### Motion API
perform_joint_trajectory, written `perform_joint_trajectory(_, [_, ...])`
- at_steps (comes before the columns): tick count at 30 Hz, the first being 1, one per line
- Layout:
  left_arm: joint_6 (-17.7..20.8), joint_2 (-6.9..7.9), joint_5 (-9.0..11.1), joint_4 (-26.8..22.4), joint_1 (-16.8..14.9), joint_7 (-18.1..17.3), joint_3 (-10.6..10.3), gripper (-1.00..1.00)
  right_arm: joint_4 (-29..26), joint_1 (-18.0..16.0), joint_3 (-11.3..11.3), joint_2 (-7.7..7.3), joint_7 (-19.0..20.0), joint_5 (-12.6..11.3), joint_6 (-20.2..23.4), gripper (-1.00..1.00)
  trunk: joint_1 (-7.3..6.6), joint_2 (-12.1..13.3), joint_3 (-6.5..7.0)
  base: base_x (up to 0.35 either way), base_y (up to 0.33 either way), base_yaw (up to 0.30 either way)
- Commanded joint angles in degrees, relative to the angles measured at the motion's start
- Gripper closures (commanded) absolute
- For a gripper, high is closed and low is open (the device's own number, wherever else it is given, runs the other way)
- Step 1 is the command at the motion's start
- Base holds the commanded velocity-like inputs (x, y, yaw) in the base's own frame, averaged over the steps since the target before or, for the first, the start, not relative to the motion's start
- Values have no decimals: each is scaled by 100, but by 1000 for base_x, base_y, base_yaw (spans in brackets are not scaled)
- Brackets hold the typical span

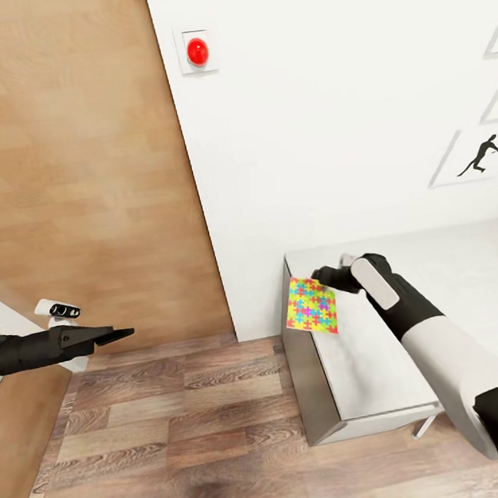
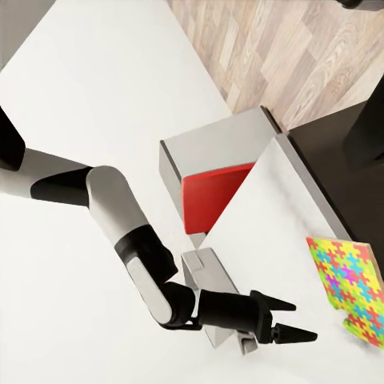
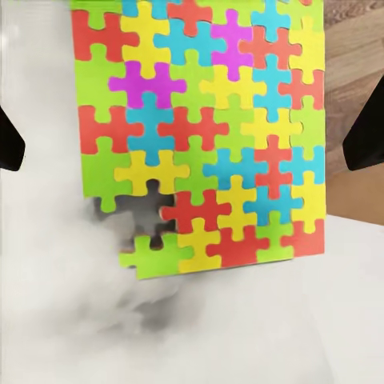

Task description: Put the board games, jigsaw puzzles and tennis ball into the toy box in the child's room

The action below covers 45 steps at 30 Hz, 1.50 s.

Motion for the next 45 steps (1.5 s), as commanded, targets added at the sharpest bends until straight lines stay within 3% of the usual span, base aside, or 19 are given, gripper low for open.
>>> perform_joint_trajectory(1, [61, 6, 4, 1, -4, -27, -15, -100, -14, 2, 25, -16, -57, -63, 6, -100, 3, -11, -10, 0, 0, 0])
perform_joint_trajectory(5, [61, 6, 4, 1, -4, -27, -15, -100, -77, 46, 15, -57, -51, -75, 21, -100, 3, -11, -10, 0, 0, 0])
perform_joint_trajectory(9, [61, 6, 4, 1, -3, -27, -15, -100, -689, 176, -12, -264, -25, -185, 175, -100, 3, -11, -10, 0, 0, 0])
perform_joint_trajectory(11, [61, 6, 4, 1, -2, -27, -15, -100, -1325, 295, -84, -434, 7, -445, 394, -100, 3, -11, -10, 0, 0, 0])
perform_joint_trajectory(12, [61, 3, 4, 1, -2, -27, -16, -100, -1771, 458, -152, -562, 48, -734, 534, -100, 3, -11, -10, 0, 0, 0])
perform_joint_trajectory(14, [61, 1, 4, 1, -1, -27, -19, -100, -2207, 696, -231, -693, 96, -1077, 628, -100, 3, -11, -10, 0, 0, 0])
perform_joint_trajectory(15, [61, -3, 2, 1, -4, -27, -18, -100, -2633, 988, -316, -817, 143, -1430, 689, -100, 3, -11, -10, 0, 0, 0])
perform_joint_trajectory(17, [61, -9, -1, 1, -6, -27, -17, -100, -3068, 1307, -405, -927, 186, -1749, 727, -100, 3, -11, -10, 0, 0, 0])
perform_joint_trajectory(19, [61, -25, -12, 1, -6, -27, -16, -100, -3789, 1981, -577, -1056, 296, -2182, 764, -100, 3, -11, -10, 0, 0, 0])
perform_joint_trajectory(22, [61, -38, -32, 1, -8, -27, -15, -100, -4150, 2795, -768, -1091, 622, -2406, 782, -100, 3, -11, -10, 0, 0, 0])
perform_joint_trajectory(23, [61, -40, -35, 1, -9, -27, -15, -100, -4185, 2944, -796, -1092, 740, -2429, 784, -100, 3, -11, -10, 0, 0, 0])
perform_joint_trajectory(25, [61, -45, -44, 1, -7, -27, -12, -100, -4267, 3569, -865, -1089, 1449, -2479, 779, -100, 3, -11, -10, 0, 0, 0])
perform_joint_trajectory(26, [61, -47, -45, 1, -6, -27, -9, -100, -4279, 3725, -878, -1088, 1675, -2484, 776, -100, 3, -11, -10, 0, 0, 0])
perform_joint_trajectory(29, [61, -58, -53, 1, -6, -27, -13, -100, -4310, 4374, -971, -1092, 2876, -2479, 763, -100, 3, -11, -10, 0, 0, 0])
perform_joint_trajectory(33, [54, -73, -57, 1, -9, -27, -29, -100, -4321, 4707, -1214, -1113, 3846, -2465, 757, -100, 3, -11, -10, 0, 0, 0])
perform_joint_trajectory(39, [52, -170, -58, 1, -8, -27, -39, -100, -4324, 4807, -1368, -1089, 4187, -2436, 756, -100, 3, -11, -3, 0, 0, 0])
perform_joint_trajectory(43, [49, -395, -64, -2, -9, -27, -41, -100, -4325, 4823, -1371, -1080, 4279, -2198, 489, -100, 3, -11, 26, 0, 0, 0])
perform_joint_trajectory(45, [37, -439, -63, -9, -8, -27, -44, -100, -4325, 4825, -1367, -1089, 4363, -2097, 326, -100, 3, -11, 43, 0, 0, 0])
